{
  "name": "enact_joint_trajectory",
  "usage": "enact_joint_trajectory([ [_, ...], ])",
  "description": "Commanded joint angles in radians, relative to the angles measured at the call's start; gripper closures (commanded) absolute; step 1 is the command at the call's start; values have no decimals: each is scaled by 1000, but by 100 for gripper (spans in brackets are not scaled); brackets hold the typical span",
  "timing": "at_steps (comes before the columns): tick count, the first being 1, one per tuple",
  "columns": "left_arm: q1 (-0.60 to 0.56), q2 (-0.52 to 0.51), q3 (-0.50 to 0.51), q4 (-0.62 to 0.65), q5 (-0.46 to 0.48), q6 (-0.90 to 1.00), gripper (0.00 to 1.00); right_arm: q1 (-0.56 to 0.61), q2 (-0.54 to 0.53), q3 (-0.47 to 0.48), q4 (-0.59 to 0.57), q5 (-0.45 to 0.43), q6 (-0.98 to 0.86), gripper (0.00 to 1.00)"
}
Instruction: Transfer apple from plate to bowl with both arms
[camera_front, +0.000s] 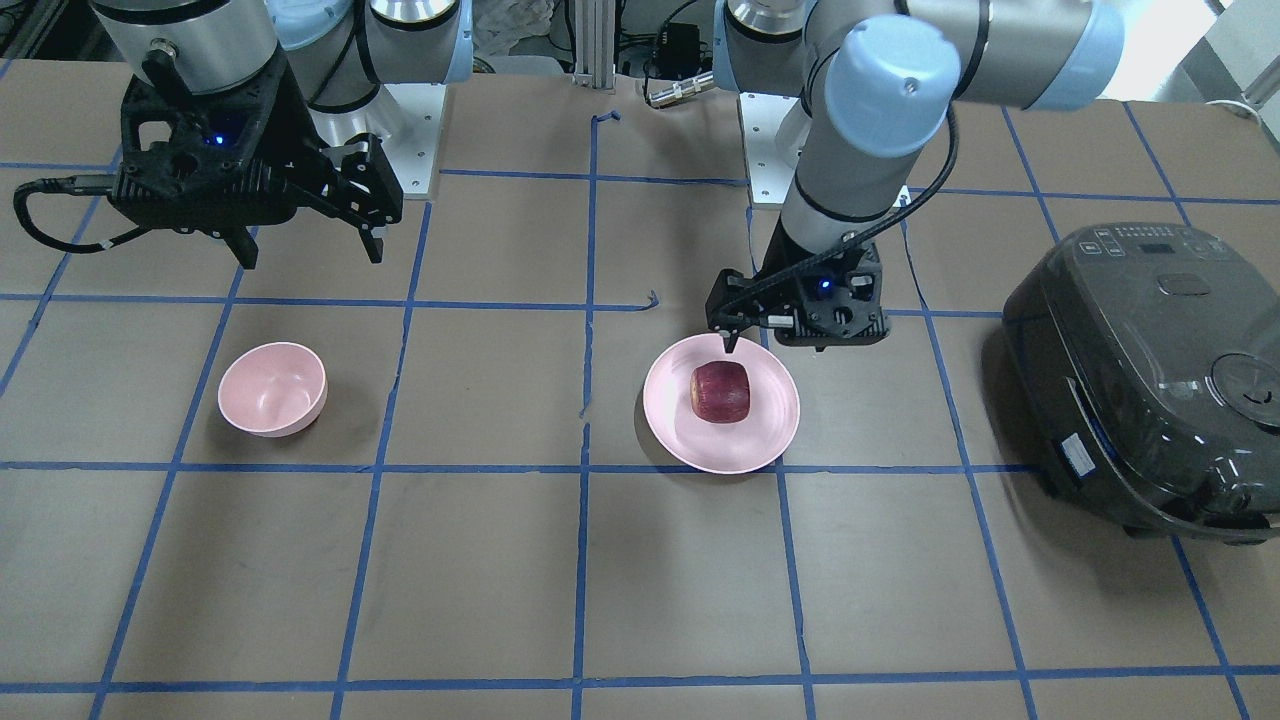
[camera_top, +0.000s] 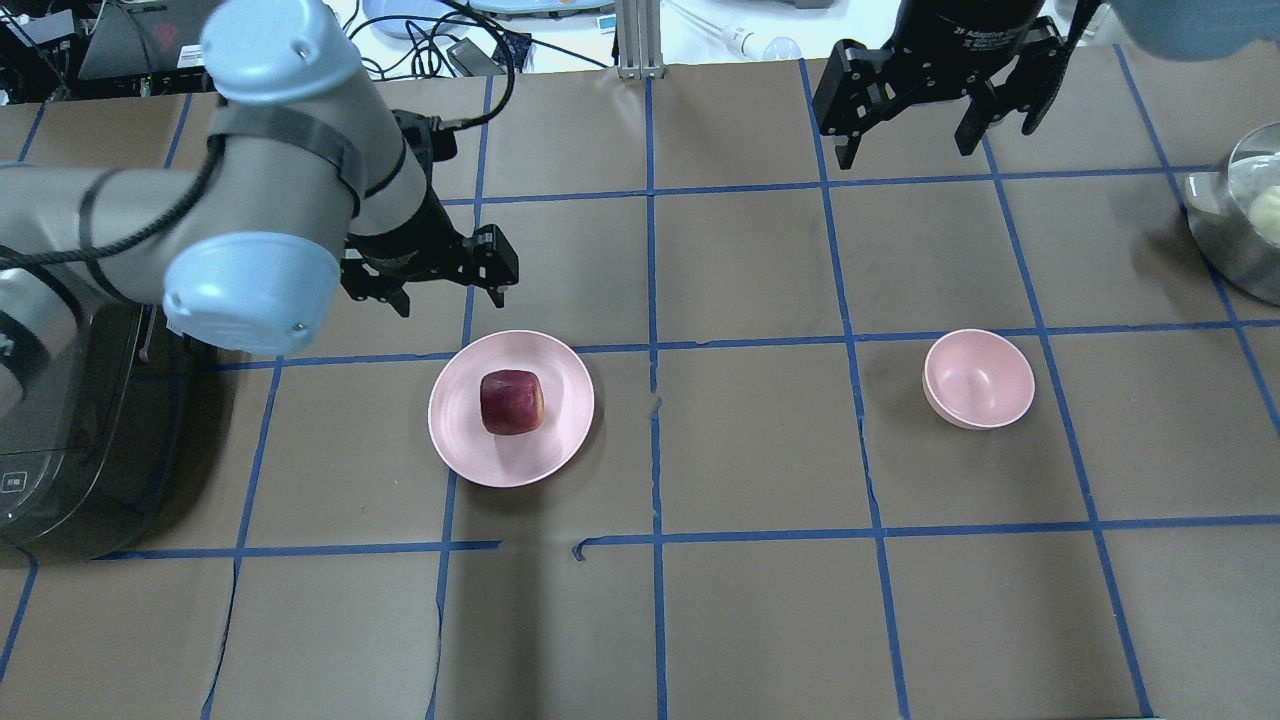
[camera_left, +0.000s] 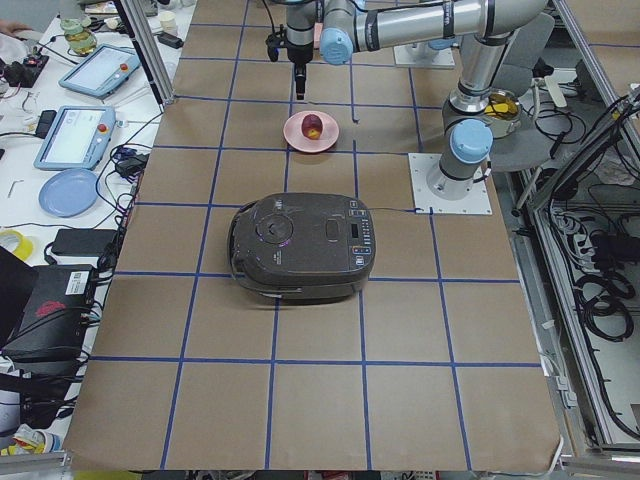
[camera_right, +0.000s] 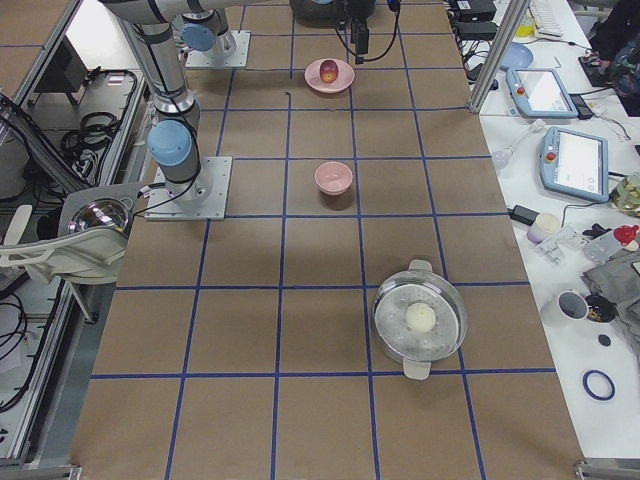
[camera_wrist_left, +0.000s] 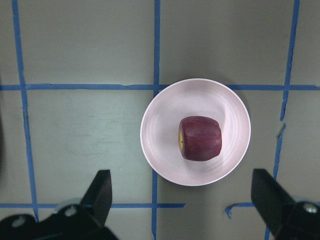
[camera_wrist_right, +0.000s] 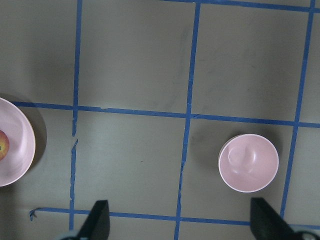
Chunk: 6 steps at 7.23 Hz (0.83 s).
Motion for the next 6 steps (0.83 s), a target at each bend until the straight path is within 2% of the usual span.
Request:
enact_joint_trajectory([
  [1, -51, -61, -122, 212, 5, -106, 0, 0, 0, 0, 0, 0, 0, 0],
  [3, -86, -113, -134, 217, 8, -102, 0, 0, 0, 2, -2, 0, 0, 0],
  [6, -85, -130, -142, 217, 59, -82, 0, -5, 3, 33, -6, -1, 12, 0],
])
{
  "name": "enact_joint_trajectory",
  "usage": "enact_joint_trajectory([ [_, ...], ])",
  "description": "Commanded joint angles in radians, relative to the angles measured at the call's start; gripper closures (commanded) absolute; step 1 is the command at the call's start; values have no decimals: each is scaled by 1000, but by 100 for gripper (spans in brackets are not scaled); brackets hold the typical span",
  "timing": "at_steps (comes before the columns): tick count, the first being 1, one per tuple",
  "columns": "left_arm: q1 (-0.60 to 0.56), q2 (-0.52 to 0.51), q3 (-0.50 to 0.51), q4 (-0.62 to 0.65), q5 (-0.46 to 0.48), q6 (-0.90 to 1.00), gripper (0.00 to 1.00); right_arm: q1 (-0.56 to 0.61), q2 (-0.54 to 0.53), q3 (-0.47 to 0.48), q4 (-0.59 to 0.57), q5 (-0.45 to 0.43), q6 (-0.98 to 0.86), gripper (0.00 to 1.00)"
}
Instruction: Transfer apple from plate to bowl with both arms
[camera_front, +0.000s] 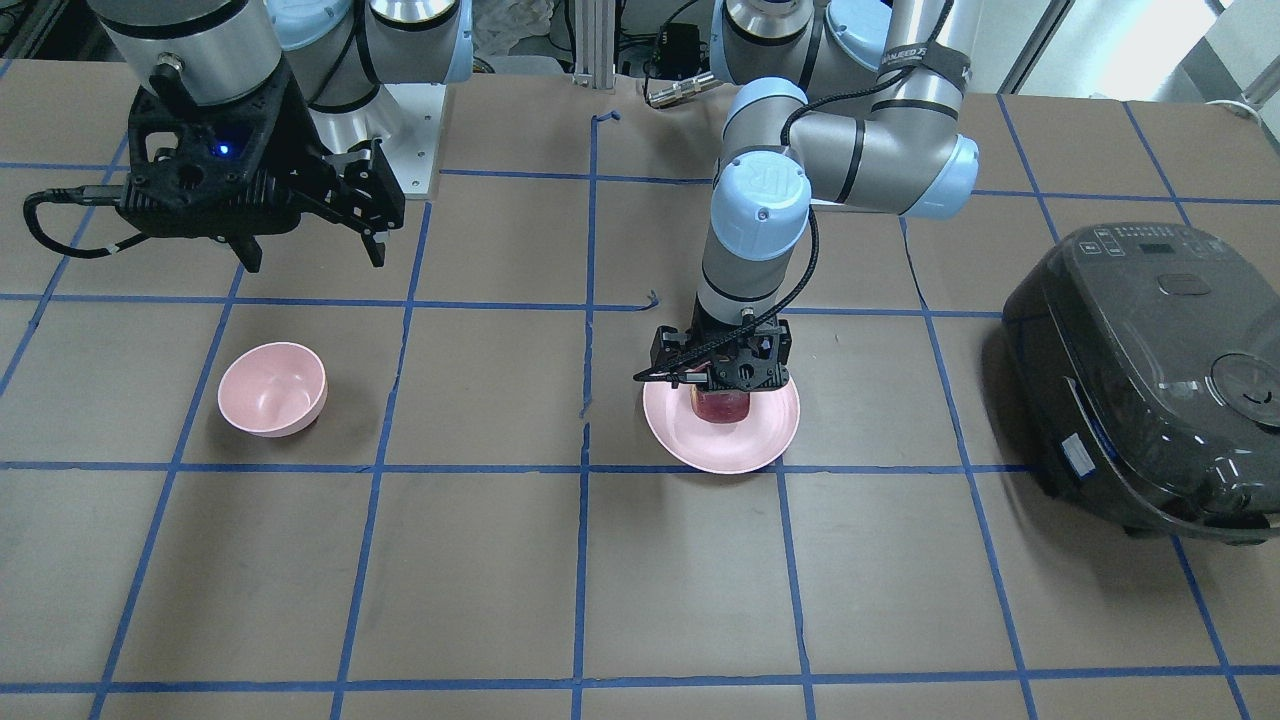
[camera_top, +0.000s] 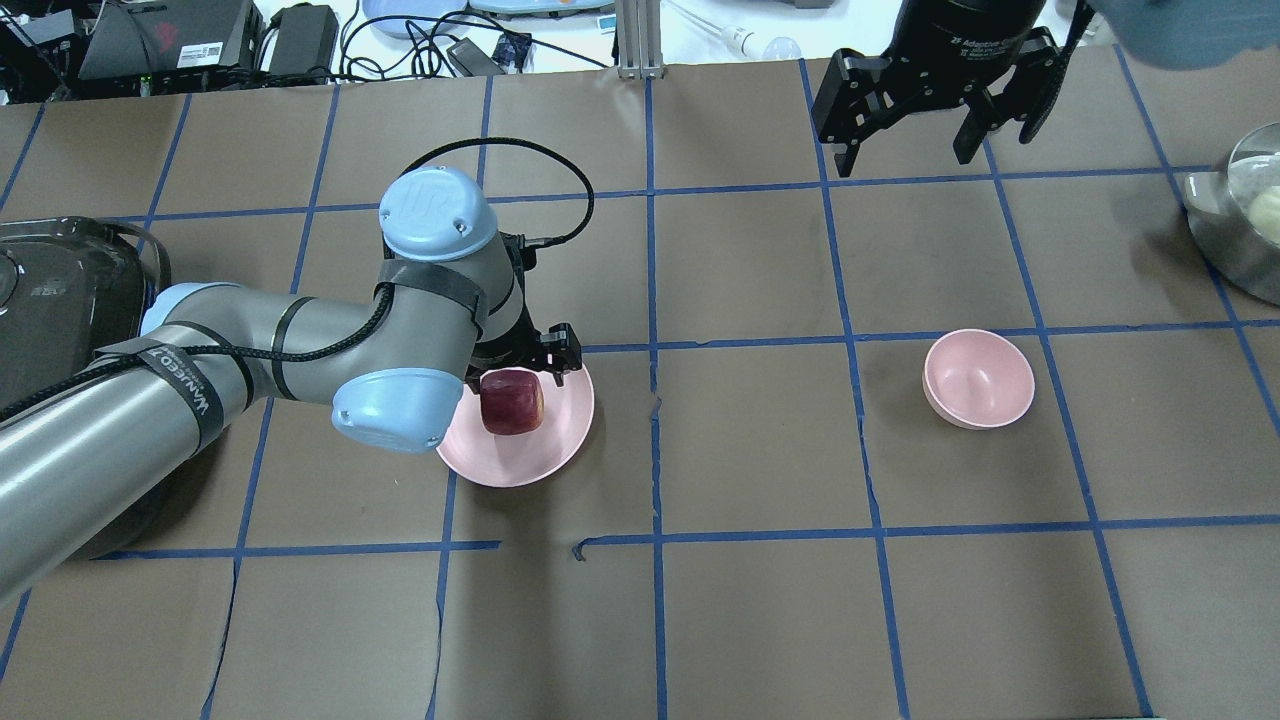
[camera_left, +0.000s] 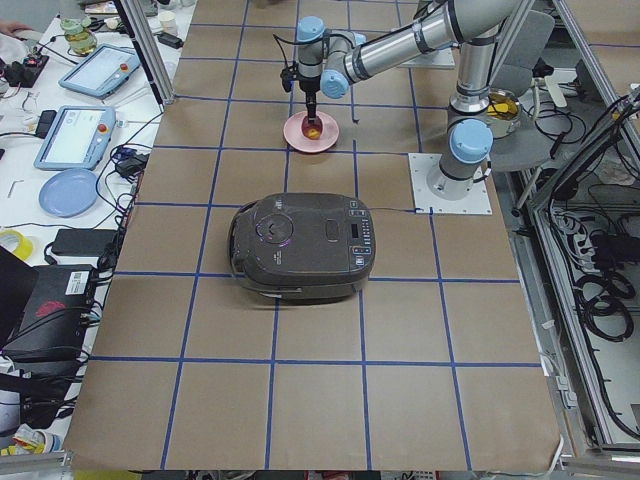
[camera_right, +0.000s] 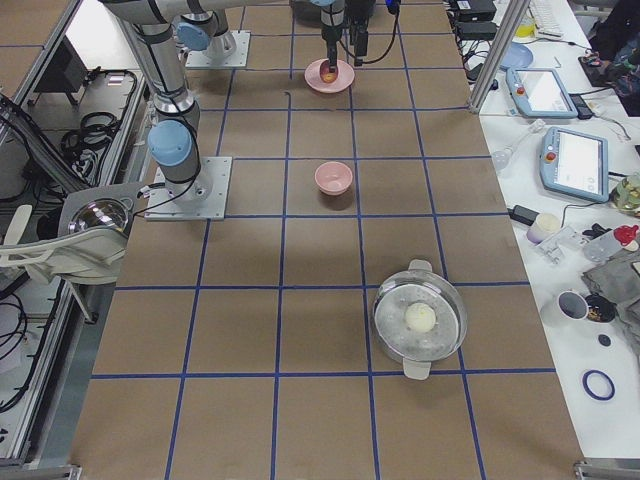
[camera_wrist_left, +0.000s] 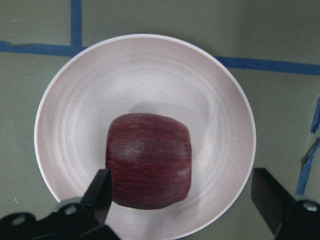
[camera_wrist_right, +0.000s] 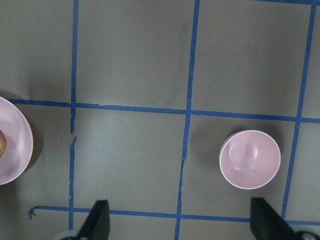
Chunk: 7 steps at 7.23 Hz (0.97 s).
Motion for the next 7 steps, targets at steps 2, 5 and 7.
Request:
enact_joint_trajectory([
  [2, -1, -45, 3, 3, 10, -10, 0, -80, 6, 82, -9, -51, -44, 0],
  [5, 2, -85, 10, 14, 23, 1, 33, -330, 12, 303, -131, -45, -233, 0],
  [7, 4, -89, 19, 17, 43, 10, 79, -408, 84, 482, -354, -39, -259, 0],
])
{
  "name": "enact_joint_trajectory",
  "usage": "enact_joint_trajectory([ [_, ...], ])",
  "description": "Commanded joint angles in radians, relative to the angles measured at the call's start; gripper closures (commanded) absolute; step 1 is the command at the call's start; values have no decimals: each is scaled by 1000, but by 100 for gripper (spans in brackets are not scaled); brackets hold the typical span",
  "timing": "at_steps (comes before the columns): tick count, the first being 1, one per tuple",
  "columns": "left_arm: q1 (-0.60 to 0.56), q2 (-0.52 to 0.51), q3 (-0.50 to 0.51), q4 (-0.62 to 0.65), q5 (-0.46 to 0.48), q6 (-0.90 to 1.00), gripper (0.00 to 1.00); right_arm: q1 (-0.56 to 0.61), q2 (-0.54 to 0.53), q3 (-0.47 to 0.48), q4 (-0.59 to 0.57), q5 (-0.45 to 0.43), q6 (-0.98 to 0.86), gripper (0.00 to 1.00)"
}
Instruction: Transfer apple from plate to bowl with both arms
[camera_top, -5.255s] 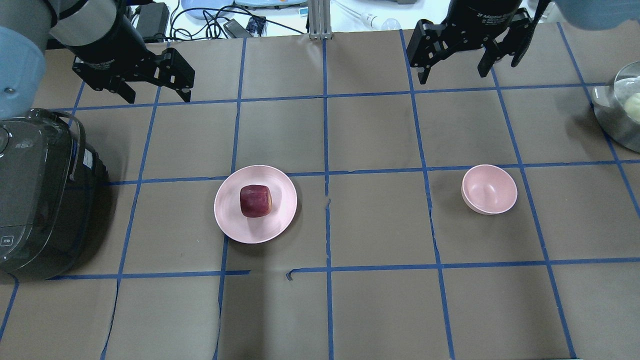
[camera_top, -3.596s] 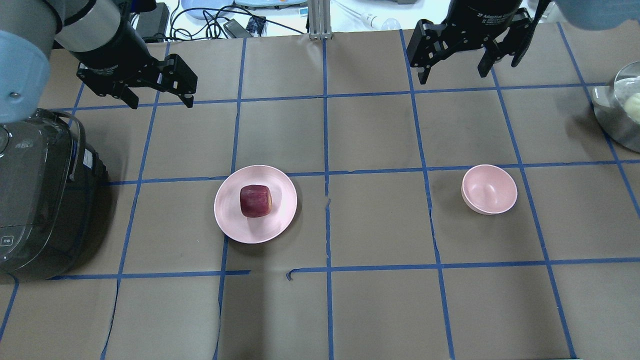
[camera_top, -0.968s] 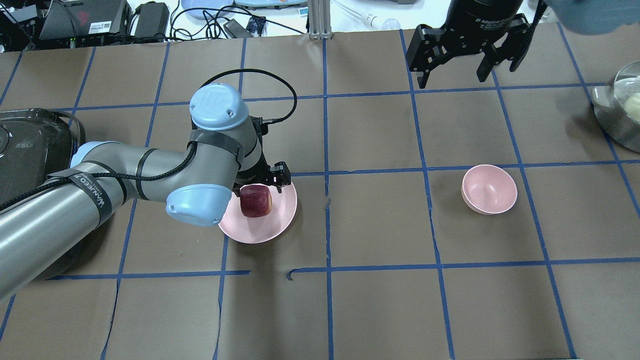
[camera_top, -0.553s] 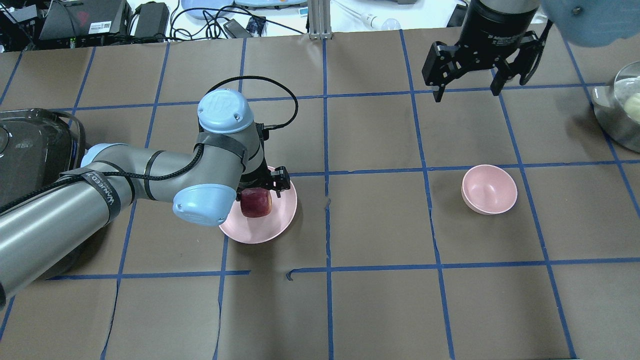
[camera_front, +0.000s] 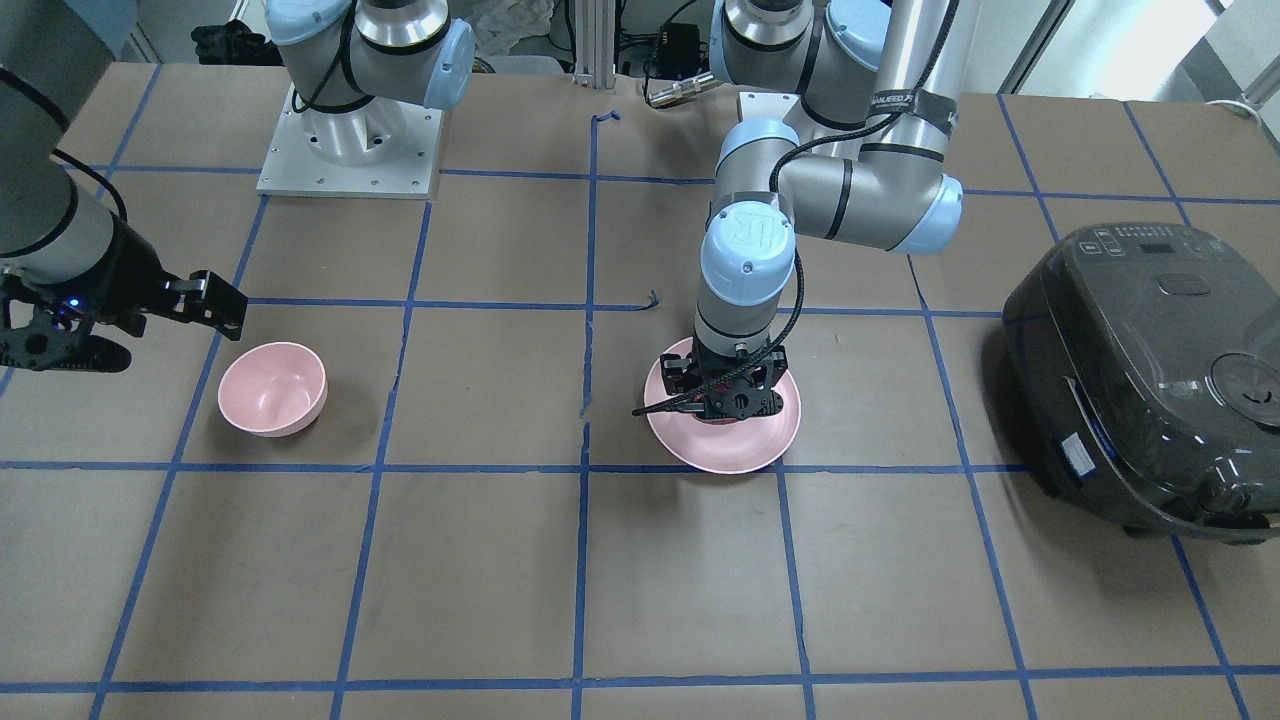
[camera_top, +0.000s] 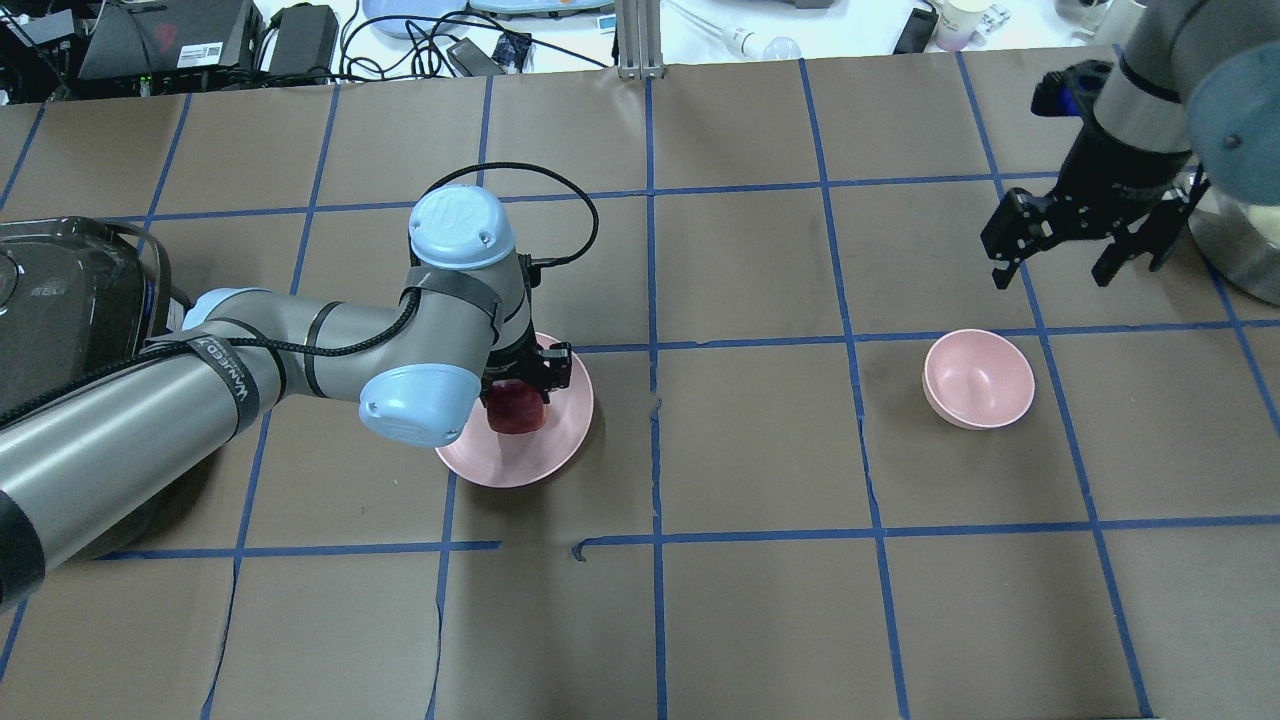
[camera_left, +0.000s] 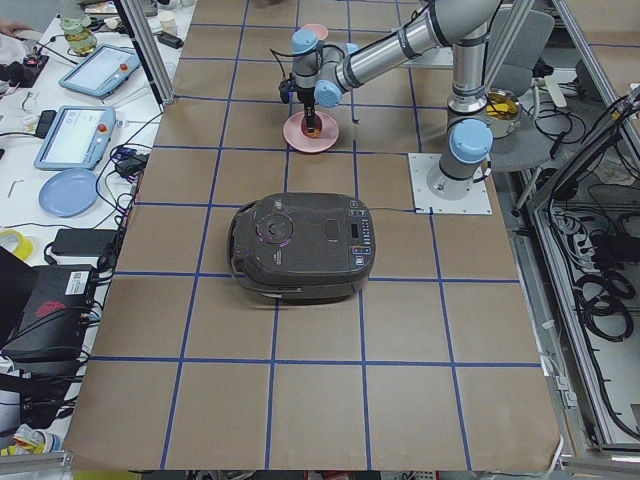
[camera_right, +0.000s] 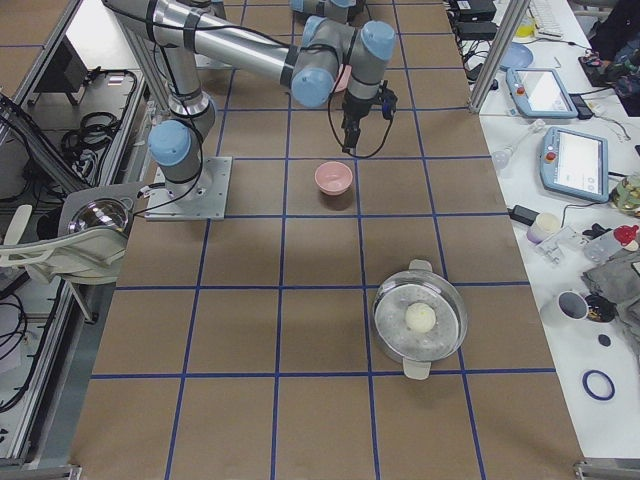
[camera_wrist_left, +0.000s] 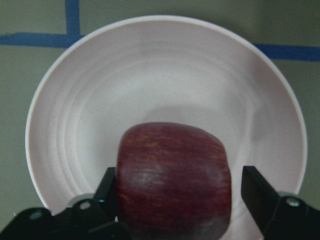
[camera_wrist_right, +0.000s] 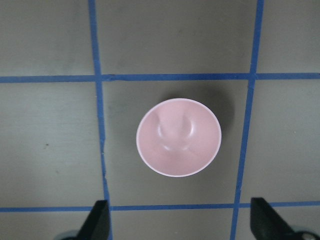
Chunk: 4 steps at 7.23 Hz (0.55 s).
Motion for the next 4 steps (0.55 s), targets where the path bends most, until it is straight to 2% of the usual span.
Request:
enact_joint_trajectory([
  [1, 11, 28, 38, 0, 14, 12, 80, -45, 73, 160, -241, 7, -21, 3],
  [2, 36, 51, 109, -70, 9, 22, 80, -45, 96, 224, -324, 7, -19, 10],
  [3, 38, 66, 188, -160, 2, 31, 80, -45, 113, 281, -434, 7, -24, 23],
  [4, 36, 74, 238, -217, -2, 32, 81, -45, 116, 307, -471, 7, -27, 47],
])
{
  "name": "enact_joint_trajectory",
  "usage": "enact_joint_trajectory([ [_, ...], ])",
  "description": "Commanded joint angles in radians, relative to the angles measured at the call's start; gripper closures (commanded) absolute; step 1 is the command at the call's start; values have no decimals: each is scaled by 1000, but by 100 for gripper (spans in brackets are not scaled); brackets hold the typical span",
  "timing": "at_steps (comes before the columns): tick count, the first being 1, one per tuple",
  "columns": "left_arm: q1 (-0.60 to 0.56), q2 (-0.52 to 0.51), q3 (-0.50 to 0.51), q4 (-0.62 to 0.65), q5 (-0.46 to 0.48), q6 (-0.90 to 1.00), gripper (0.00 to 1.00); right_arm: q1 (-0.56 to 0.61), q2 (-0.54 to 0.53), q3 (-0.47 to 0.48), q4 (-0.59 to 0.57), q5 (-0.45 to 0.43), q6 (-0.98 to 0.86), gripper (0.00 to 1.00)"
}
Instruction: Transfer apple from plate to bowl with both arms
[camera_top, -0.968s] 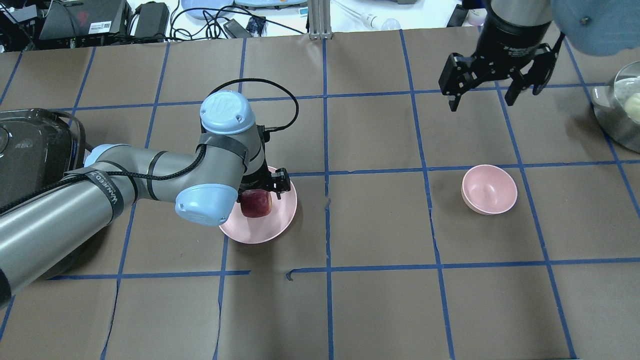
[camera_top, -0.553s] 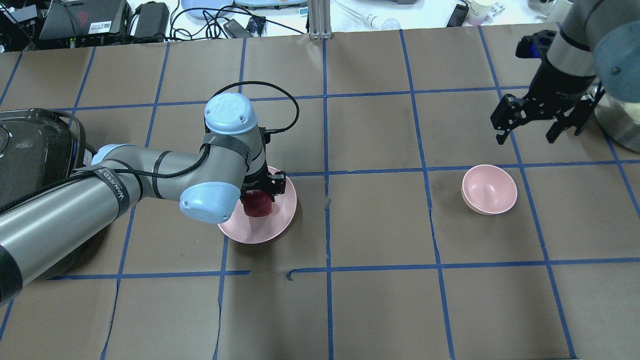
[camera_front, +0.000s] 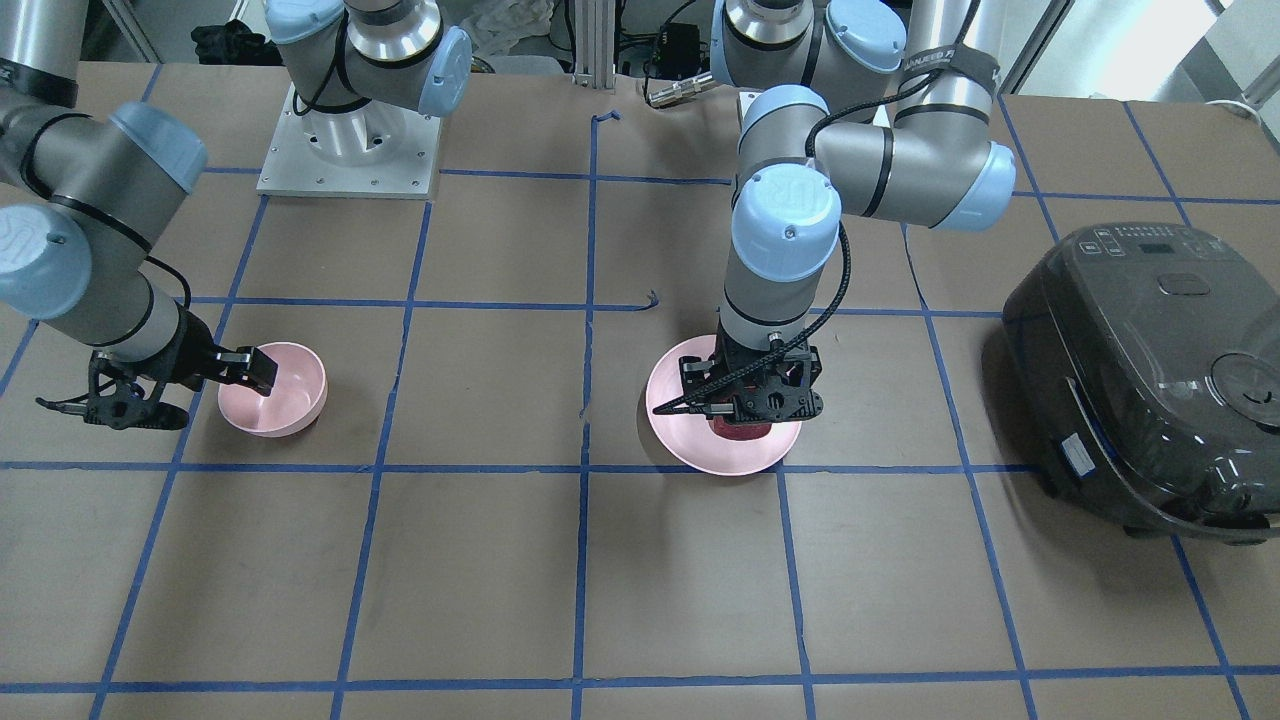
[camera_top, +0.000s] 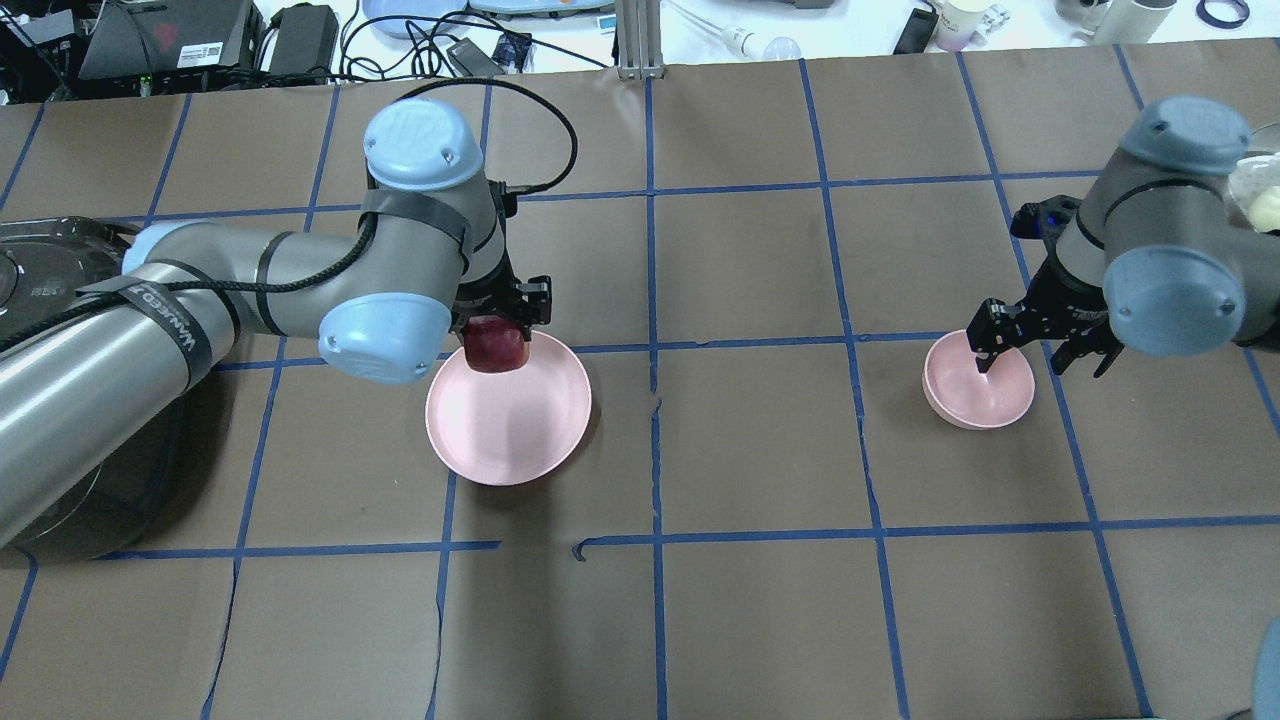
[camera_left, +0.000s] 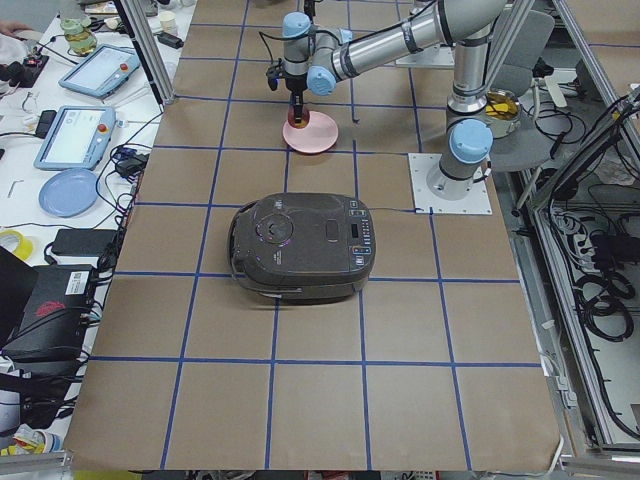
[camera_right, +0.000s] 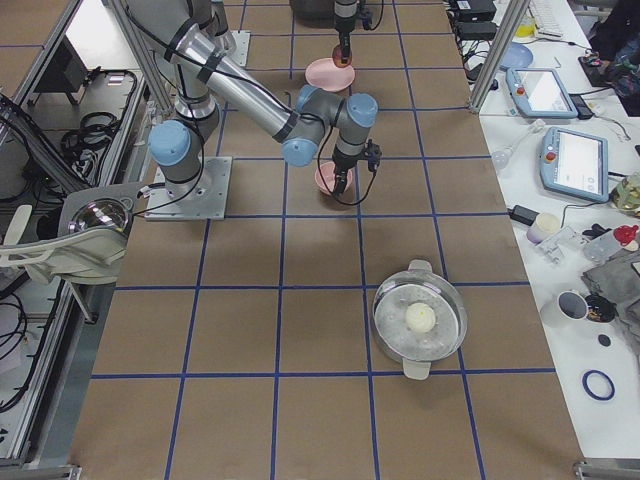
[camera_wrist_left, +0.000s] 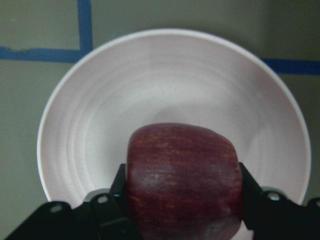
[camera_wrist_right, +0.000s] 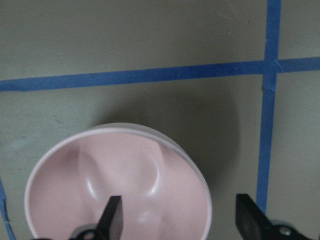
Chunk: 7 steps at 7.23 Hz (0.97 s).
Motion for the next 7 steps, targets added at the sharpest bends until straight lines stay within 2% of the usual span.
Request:
enact_joint_trajectory([
  [1, 6, 15, 90, -91, -51, 0, 87, -2, 14, 48, -80, 0, -34, 78],
  [2, 6, 21, 96, -90, -62, 0, 96, -8, 14, 48, -83, 0, -39, 100],
  [5, 1, 36, 104, -93, -65, -11, 96, -40, 12, 12, -74, 25, -68, 100],
  [7, -8, 44, 105, -93, -74, -12, 98, -21, 7, 7, -31, 217, -7, 100],
])
